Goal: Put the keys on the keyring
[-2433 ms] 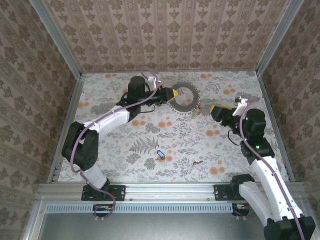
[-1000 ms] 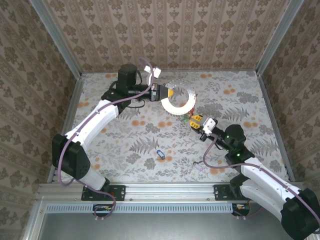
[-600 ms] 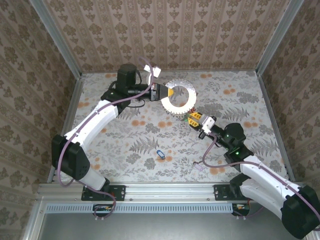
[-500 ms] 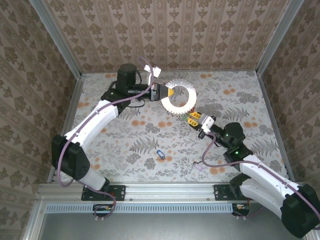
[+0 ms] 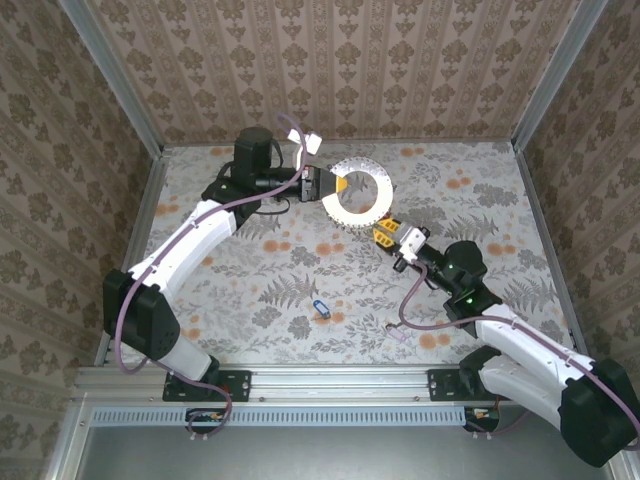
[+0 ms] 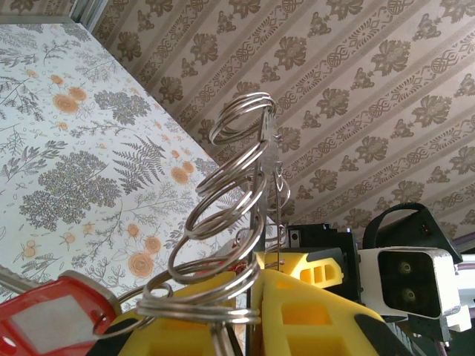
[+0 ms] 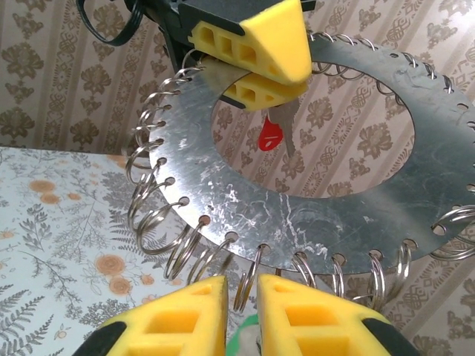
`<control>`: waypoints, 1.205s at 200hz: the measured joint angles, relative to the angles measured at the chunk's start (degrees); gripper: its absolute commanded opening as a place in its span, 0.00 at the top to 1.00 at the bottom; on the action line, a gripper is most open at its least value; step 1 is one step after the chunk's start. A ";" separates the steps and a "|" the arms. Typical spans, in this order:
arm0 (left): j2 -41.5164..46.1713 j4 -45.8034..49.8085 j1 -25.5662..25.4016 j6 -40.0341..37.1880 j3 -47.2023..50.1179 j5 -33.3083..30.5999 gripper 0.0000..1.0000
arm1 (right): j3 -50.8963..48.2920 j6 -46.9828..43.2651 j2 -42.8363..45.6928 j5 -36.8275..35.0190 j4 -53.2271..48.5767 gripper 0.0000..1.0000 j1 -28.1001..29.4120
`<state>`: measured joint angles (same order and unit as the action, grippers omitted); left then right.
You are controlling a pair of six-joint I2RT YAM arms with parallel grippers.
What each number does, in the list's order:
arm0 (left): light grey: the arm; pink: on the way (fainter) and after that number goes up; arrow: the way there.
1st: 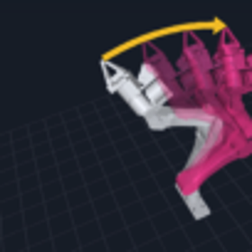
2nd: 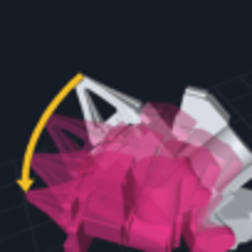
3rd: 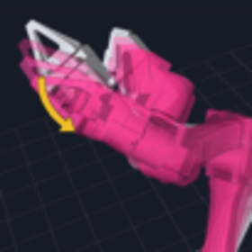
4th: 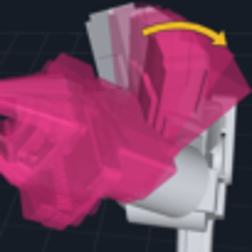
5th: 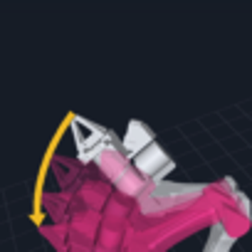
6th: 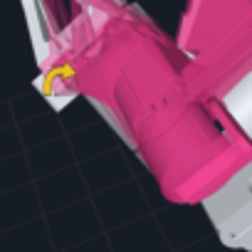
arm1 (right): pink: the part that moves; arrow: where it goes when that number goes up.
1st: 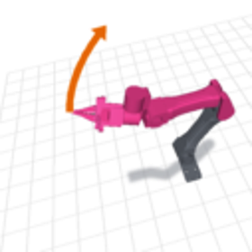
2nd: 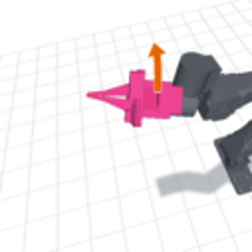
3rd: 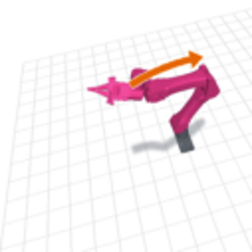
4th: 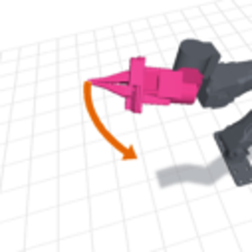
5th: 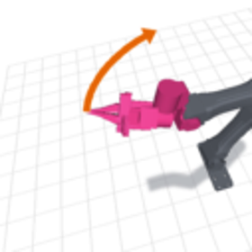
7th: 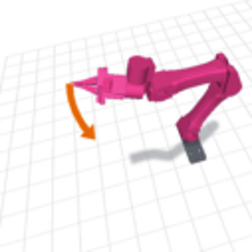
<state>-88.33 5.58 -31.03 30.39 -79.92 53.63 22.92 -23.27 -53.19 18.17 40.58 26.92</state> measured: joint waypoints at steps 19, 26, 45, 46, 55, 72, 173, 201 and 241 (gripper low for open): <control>0.00 -0.02 0.00 0.00 0.00 0.00 1.00 | 0.22 -0.31 -0.68 -0.57 0.07 0.81 0.00; 0.00 -0.02 0.00 0.00 0.00 0.00 1.00 | 0.24 -0.42 -0.85 -0.87 0.13 0.82 0.00; 0.00 -0.04 0.00 0.02 0.00 0.00 1.00 | 0.24 -0.59 -1.16 -1.57 0.20 0.83 0.00; 0.00 -0.04 0.00 0.02 0.00 0.00 1.00 | 0.24 -0.61 -1.18 -1.57 0.22 0.83 0.00; 0.00 -0.04 0.00 0.02 0.02 0.00 1.00 | 0.24 -0.61 -1.20 -1.84 0.22 0.84 0.00; 0.00 -0.11 0.00 0.04 0.02 -0.02 1.00 | 0.24 -0.61 -1.20 -2.16 0.42 0.84 0.04; 0.00 -2.23 0.00 1.55 0.57 -0.02 1.00 | 0.24 -0.68 -1.27 -3.19 0.83 0.92 0.04; 0.02 -2.45 0.00 1.79 0.68 -0.04 1.00 | 0.24 -0.57 -1.42 -3.72 1.44 1.00 0.04; 0.35 -2.67 0.00 2.69 1.38 -1.75 1.00 | 0.24 -0.04 -1.42 -4.52 1.20 1.00 0.04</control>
<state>-87.99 2.92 -31.03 33.08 -78.54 51.88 23.16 -23.31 -54.61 13.65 41.78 26.96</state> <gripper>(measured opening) 0.121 0.060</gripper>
